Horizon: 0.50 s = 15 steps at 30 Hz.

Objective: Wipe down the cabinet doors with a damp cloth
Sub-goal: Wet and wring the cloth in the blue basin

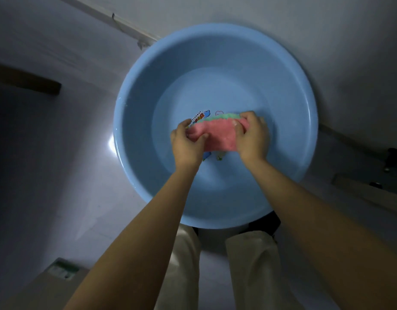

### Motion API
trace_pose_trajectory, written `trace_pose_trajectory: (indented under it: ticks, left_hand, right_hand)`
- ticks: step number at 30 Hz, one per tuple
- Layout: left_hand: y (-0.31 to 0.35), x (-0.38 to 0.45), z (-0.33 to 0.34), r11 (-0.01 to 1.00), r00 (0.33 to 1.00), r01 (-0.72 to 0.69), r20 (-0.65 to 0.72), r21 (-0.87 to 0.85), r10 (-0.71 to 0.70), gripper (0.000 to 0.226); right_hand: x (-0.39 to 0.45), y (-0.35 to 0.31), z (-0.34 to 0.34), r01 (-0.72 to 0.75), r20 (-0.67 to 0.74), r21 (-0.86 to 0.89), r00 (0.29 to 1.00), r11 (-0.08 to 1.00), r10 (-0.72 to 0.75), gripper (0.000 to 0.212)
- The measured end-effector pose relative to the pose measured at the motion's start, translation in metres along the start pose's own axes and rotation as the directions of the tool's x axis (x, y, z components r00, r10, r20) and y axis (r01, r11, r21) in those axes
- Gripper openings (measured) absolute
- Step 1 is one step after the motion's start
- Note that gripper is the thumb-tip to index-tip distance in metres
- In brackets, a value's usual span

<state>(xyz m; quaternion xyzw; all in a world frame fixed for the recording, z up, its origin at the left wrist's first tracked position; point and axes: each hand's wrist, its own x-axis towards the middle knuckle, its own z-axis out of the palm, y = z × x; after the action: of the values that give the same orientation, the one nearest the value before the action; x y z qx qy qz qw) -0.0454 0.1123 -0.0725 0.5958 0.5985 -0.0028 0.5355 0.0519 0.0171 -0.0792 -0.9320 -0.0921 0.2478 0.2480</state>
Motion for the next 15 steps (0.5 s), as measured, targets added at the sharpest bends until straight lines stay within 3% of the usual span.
trace_pose_trajectory:
  ticks: [3,4,7,9,11,13,15]
  left_hand:
    - [-0.010,0.011,0.005,0.985,0.999,0.032,0.018,0.172,-0.035,0.040]
    - [-0.014,0.014,0.005,0.978,0.996,0.084,0.017,0.190,-0.089,0.035]
    - [-0.018,0.014,0.005,0.975,0.980,0.198,-0.004,0.097,-0.199,0.016]
    - [-0.015,0.010,0.009,0.962,0.967,0.253,0.021,-0.101,-0.252,0.015]
    - [-0.004,0.002,0.011,0.876,0.936,0.352,0.120,-0.330,-0.331,0.022]
    - [0.009,-0.003,0.007,0.799,0.893,0.449,0.243,-0.400,-0.380,0.047]
    - [0.019,-0.005,0.002,0.784,0.871,0.471,0.352,-0.404,-0.342,0.055]
  right_hand:
    - [-0.003,0.006,0.020,0.259,0.140,-0.156,0.961,0.953,-0.238,0.019]
    - [-0.002,0.010,0.023,0.250,0.183,-0.209,0.960,0.946,-0.213,0.018]
    - [0.004,0.010,0.022,-0.188,0.027,-0.256,0.979,0.948,0.202,0.018]
    - [-0.004,-0.004,0.025,-0.268,0.042,-0.015,0.962,0.963,0.269,0.017]
    - [-0.024,-0.029,0.028,-0.216,0.116,0.275,0.975,0.937,0.191,0.010]
    - [-0.047,-0.053,0.023,-0.232,0.155,0.430,0.971,0.872,0.181,0.012]
    - [-0.060,-0.067,0.016,-0.235,0.151,0.515,0.972,0.825,0.183,0.017]
